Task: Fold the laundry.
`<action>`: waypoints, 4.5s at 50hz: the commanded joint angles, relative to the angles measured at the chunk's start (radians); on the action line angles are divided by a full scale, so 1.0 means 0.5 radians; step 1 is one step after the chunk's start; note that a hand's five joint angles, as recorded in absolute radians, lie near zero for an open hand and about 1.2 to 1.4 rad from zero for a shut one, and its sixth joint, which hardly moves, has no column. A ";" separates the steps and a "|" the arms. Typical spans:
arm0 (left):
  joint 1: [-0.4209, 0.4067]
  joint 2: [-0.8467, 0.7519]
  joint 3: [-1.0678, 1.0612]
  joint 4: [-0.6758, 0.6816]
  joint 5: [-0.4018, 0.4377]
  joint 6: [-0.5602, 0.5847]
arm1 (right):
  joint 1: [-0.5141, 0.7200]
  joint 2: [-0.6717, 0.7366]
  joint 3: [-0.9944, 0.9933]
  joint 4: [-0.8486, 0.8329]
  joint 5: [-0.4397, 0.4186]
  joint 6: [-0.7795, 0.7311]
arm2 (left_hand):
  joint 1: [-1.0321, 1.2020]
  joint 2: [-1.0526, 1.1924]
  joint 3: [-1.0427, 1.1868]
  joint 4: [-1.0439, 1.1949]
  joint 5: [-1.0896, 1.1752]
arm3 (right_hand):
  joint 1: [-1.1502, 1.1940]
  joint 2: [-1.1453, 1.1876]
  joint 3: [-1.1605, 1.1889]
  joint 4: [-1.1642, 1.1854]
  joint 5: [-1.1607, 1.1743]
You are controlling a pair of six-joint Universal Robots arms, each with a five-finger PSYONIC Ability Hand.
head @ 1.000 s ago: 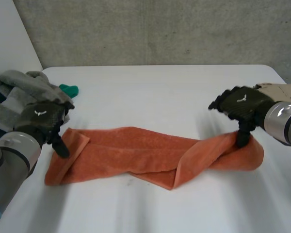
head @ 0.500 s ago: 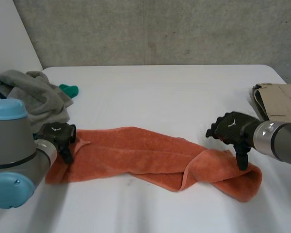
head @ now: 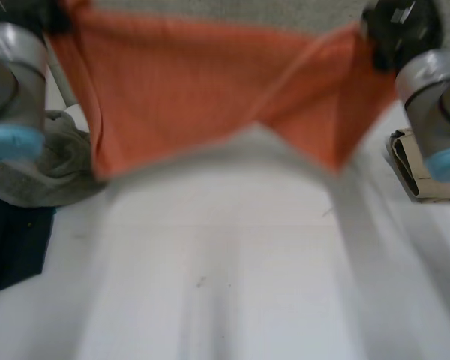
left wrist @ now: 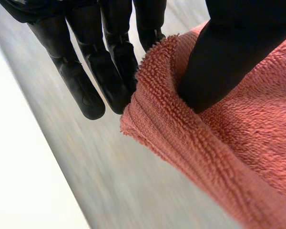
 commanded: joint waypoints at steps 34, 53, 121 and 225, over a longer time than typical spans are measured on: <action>-0.047 0.265 -1.840 0.080 -0.072 -0.005 | -0.329 -0.189 1.351 0.327 -0.755 -0.615 | -1.199 -1.374 -1.354 -1.375 -1.234 | 0.608 0.447 0.420 0.399 0.487; -0.200 0.066 -1.552 -0.030 -0.211 -0.038 | -0.231 -0.276 1.498 0.257 -0.614 -0.609 | -1.165 -1.339 -1.319 -1.341 -1.200 | 0.608 0.447 0.420 0.399 0.487; -0.271 1.044 -1.272 0.043 0.534 -0.320 | 0.045 0.341 -0.017 1.208 -0.584 0.363 | 0.573 0.398 0.418 0.397 0.538 | -1.835 -1.997 -2.023 -2.044 -1.956; -0.173 0.102 -1.975 0.249 0.305 0.413 | 0.334 0.163 0.728 0.226 -0.194 0.532 | -0.384 -0.558 -0.538 -0.560 -0.419 | 0.608 0.447 0.420 0.399 0.487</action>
